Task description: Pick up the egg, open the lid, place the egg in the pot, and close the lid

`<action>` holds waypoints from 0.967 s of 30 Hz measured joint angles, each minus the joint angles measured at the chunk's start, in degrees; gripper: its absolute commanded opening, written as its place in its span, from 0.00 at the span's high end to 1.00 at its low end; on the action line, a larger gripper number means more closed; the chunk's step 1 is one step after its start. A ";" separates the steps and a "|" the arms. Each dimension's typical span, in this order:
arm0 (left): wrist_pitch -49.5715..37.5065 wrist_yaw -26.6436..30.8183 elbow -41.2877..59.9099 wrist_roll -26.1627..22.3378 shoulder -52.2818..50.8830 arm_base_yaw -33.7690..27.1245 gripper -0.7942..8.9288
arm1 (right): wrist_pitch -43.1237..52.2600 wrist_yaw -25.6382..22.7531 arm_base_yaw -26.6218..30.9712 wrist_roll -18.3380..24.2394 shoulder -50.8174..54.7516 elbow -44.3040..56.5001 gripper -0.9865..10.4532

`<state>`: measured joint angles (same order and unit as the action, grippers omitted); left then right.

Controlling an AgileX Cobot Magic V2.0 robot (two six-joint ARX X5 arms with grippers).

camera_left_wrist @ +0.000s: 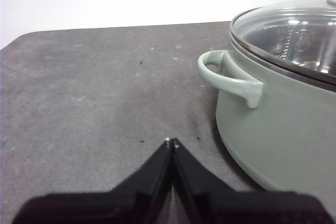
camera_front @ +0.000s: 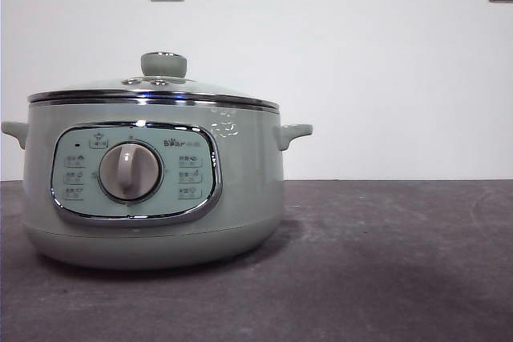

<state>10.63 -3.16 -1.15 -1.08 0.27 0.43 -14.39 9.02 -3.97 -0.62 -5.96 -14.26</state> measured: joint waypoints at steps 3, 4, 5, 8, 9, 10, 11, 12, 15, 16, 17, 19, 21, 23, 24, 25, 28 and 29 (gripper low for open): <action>0.00 -0.02 0.00 0.00 0.00 0.00 0.92 | 2.14 0.00 0.24 -0.07 2.62 4.74 0.91; 0.00 0.00 0.00 0.00 0.00 0.00 0.92 | 3.08 0.00 0.24 -0.24 3.08 6.23 0.91; 0.00 0.00 0.00 0.00 0.00 0.00 0.92 | 3.93 0.00 0.24 -0.39 3.30 7.39 0.91; 0.00 0.00 0.00 0.00 0.00 0.00 0.92 | 6.49 0.00 0.24 -1.36 3.52 10.67 0.91; 0.00 -0.02 0.00 0.00 0.00 0.00 0.92 | 7.08 0.00 0.24 -1.55 3.52 11.45 0.91; 0.00 0.00 0.00 0.00 0.00 0.00 0.92 | 7.17 0.00 0.24 -1.66 3.56 12.04 0.91; 0.00 -0.02 0.00 0.00 0.00 0.00 0.92 | 7.21 0.00 0.22 -1.75 3.61 12.46 0.91; 0.00 0.00 0.00 0.00 0.00 0.00 0.92 | 7.19 0.00 0.24 -1.84 3.80 12.90 0.91; 0.00 0.00 0.00 0.00 0.00 0.00 0.92 | 6.19 0.00 0.24 -2.10 4.81 13.33 0.91; 0.00 -0.02 0.00 0.00 0.00 0.00 0.92 | 5.57 0.02 0.24 -2.19 5.33 13.33 0.91; 0.00 -0.02 0.00 0.00 0.00 0.00 0.92 | 5.51 0.00 0.24 -2.19 5.57 13.33 0.91; 0.00 -0.02 0.00 0.00 0.00 0.00 0.92 | 5.29 0.00 0.24 -2.32 5.73 13.31 0.91; 0.00 0.00 0.00 0.00 0.00 0.00 0.92 | 5.25 0.00 0.22 -3.61 5.73 13.31 0.91; 0.00 -0.02 0.00 0.00 0.00 0.00 0.92 | 5.25 -0.02 0.20 -6.82 5.70 13.31 0.91; 0.00 -0.02 0.00 0.00 0.00 0.00 0.92 | 5.25 -0.13 0.20 -8.22 5.66 13.31 0.91; 0.00 -0.02 0.00 0.00 0.00 0.00 0.92 | 5.25 -0.24 0.20 -9.42 5.64 13.31 0.91; 0.00 -0.02 0.00 0.00 0.00 0.00 0.92 | 5.25 -0.24 0.20 -11.23 5.60 13.31 0.91; 0.00 -0.02 0.00 0.00 0.00 0.00 0.92 | 5.25 -0.24 0.20 -11.54 5.60 13.31 0.91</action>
<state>10.63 -3.18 -1.15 -1.08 0.27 0.43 -9.15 8.78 -3.77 -12.16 -0.36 -0.95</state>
